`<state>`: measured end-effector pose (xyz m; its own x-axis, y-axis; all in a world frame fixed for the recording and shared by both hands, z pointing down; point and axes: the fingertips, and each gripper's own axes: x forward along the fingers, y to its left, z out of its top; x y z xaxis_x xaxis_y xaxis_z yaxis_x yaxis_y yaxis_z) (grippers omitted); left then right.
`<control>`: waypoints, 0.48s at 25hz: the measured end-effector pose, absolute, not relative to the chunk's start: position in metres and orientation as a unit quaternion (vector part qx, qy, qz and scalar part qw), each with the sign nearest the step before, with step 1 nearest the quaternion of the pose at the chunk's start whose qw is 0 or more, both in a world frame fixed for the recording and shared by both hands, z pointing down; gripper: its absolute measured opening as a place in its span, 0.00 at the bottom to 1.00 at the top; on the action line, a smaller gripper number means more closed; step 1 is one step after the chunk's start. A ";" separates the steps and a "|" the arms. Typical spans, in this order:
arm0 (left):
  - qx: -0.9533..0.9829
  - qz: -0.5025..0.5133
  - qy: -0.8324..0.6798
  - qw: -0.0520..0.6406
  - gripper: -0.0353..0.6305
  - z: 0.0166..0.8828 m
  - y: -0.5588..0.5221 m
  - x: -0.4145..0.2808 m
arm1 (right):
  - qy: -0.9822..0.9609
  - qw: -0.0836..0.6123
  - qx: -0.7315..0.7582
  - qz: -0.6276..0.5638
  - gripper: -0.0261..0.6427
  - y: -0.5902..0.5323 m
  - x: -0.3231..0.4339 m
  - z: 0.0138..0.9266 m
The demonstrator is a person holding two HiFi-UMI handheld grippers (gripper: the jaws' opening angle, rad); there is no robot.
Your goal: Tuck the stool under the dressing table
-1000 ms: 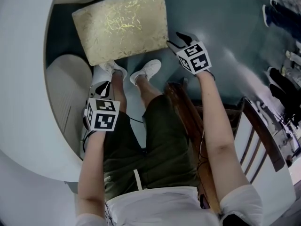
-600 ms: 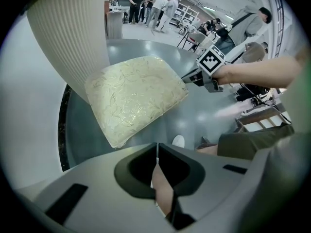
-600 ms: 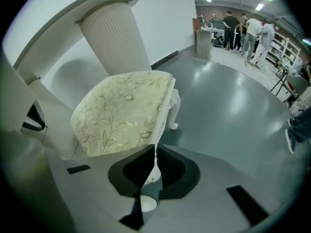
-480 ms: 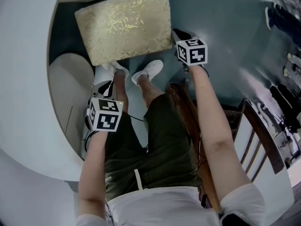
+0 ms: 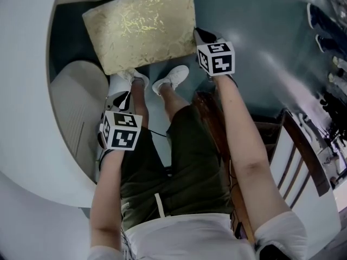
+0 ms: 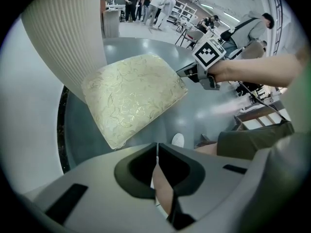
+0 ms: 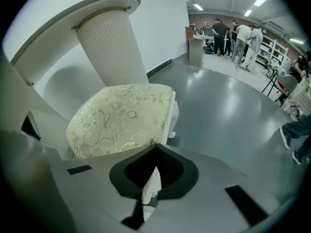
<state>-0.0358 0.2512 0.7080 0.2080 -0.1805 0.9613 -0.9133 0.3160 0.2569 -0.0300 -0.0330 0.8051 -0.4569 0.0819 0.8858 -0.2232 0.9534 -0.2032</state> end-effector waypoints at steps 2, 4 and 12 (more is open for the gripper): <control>0.499 0.307 -0.547 0.597 0.07 0.709 0.251 -0.035 | -0.839 0.522 0.042 0.148 0.04 -0.033 -0.030 0.806; 0.500 0.308 -0.547 0.597 0.07 0.709 0.251 -0.036 | -0.838 0.523 0.035 0.152 0.04 -0.033 -0.030 0.807; 0.495 0.308 -0.551 0.597 0.07 0.708 0.256 -0.042 | -0.810 0.564 0.045 0.151 0.05 -0.046 -0.018 0.831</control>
<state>-0.0417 0.2557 0.7075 0.2033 -0.1777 0.9629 -0.9131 0.3205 0.2519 -0.0178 -0.0460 0.8310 -0.3591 0.0969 0.9283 -0.2430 0.9506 -0.1933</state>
